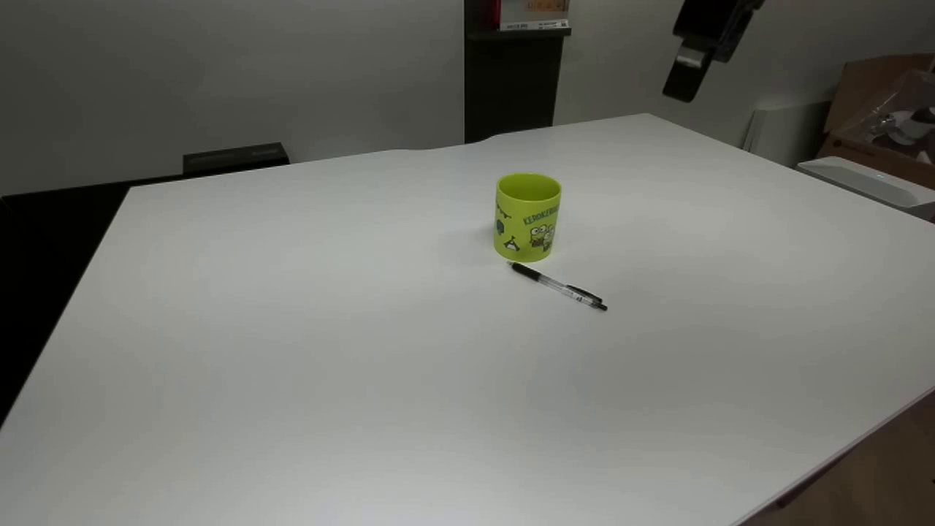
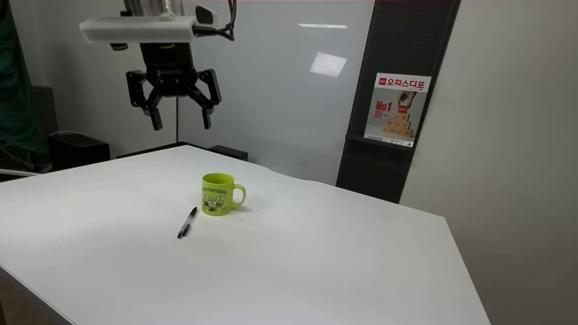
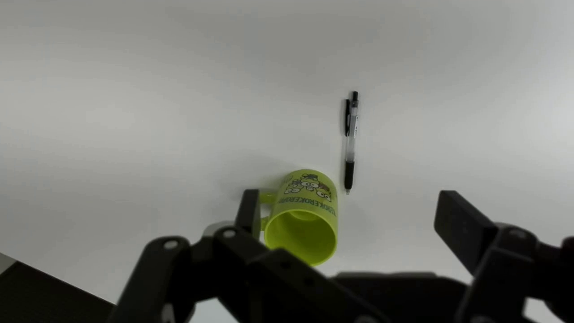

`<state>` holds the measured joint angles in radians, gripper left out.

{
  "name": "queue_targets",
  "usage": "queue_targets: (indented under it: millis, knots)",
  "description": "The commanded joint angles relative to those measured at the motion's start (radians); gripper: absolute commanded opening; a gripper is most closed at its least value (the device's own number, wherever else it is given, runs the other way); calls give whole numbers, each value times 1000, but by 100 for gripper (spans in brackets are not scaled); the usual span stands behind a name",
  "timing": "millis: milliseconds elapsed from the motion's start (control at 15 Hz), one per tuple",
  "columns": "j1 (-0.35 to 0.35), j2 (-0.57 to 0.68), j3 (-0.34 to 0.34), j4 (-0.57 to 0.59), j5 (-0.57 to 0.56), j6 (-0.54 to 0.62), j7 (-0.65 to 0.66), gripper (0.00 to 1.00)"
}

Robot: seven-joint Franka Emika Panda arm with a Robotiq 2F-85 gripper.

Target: Place the pen in the mug

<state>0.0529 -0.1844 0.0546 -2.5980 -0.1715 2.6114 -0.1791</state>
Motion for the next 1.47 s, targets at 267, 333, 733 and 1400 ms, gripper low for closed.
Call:
queue_targets:
  millis: [267,333,733,1400]
  knots:
    - [15,31,0,17,25,16,-15,100]
    - [7,57,2,22,13,44,15,100]
    - [-3,233,-2,43,25,192,48,100]
    - [42,539,-25,217,-27,242,52,100]
